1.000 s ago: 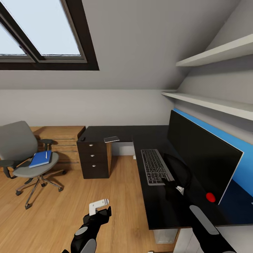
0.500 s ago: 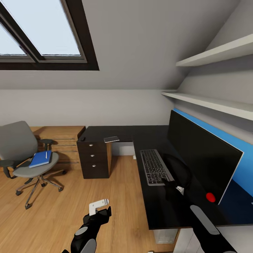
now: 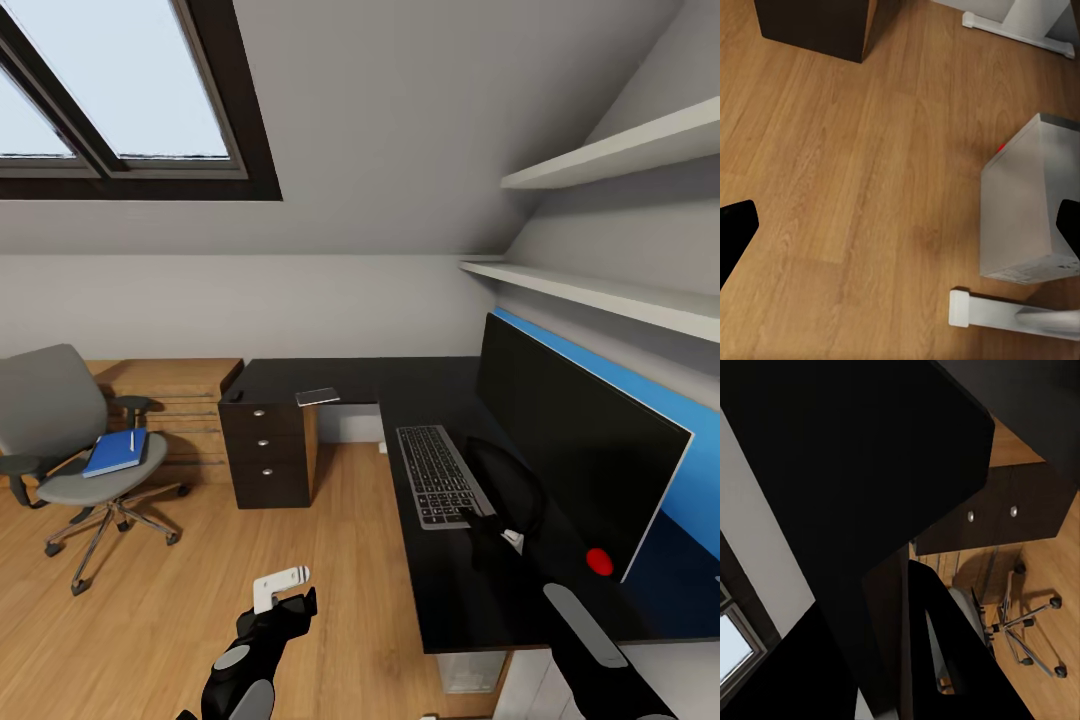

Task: In the bedroom, organize the workspace by keeping the computer under the desk, ensuring the monitor is on the desk, placing the keyboard on the desk next to the monitor, placing the mouse on the desk next to the keyboard, moving the folder from the swivel chair onto the desk next to the mouse, stacking the notebook on top of the folder with the pen on top of the notebook, and positioning the swivel chair next to the desk.

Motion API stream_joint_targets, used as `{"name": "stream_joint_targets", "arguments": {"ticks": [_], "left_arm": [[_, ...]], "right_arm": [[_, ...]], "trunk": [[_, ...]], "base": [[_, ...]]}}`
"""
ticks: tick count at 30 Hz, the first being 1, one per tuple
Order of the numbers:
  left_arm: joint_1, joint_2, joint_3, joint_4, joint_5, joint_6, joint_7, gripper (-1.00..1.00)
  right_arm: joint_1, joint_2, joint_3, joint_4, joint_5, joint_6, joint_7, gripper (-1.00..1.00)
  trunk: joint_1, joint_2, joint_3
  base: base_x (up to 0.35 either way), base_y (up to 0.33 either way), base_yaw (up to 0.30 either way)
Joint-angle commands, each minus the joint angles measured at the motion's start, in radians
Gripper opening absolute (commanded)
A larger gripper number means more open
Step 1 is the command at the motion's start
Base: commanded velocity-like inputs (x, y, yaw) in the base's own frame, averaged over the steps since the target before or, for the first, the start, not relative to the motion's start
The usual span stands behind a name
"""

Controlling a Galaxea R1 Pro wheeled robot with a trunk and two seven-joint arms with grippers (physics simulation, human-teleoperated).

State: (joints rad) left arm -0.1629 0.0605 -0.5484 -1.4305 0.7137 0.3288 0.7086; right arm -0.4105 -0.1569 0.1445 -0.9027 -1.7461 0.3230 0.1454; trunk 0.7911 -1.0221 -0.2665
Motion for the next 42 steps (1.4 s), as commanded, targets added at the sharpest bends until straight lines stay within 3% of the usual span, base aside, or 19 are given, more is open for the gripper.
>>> {"name": "stream_joint_targets", "arguments": {"ticks": [1,12,13,42], "left_arm": [[-0.001,0.001,-0.002,-0.001,0.005,0.003,0.007,1.0],[-0.001,0.001,-0.002,-0.001,0.006,0.003,0.007,1.0],[-0.001,0.001,-0.002,-0.001,0.006,0.003,0.007,1.0],[-0.001,0.001,-0.002,-0.001,0.006,0.003,0.006,1.0]], "right_arm": [[-0.001,-0.001,0.003,0.001,-0.009,0.001,0.006,-1.0],[-0.001,-0.001,0.003,0.001,-0.009,0.001,0.006,-1.0],[-0.001,-0.001,0.003,0.001,-0.009,0.001,0.006,1.0],[-0.001,0.0,0.003,0.0,-0.007,-0.001,0.009,1.0]], "trunk": [[0.0,-0.001,-0.001],[0.0,-0.001,-0.001],[0.0,-0.001,-0.001],[0.0,-0.001,-0.001]], "base": [[0.0,0.0,0.0],[0.0,0.0,0.0],[0.0,0.0,0.0],[0.0,-0.026,0.0]]}}
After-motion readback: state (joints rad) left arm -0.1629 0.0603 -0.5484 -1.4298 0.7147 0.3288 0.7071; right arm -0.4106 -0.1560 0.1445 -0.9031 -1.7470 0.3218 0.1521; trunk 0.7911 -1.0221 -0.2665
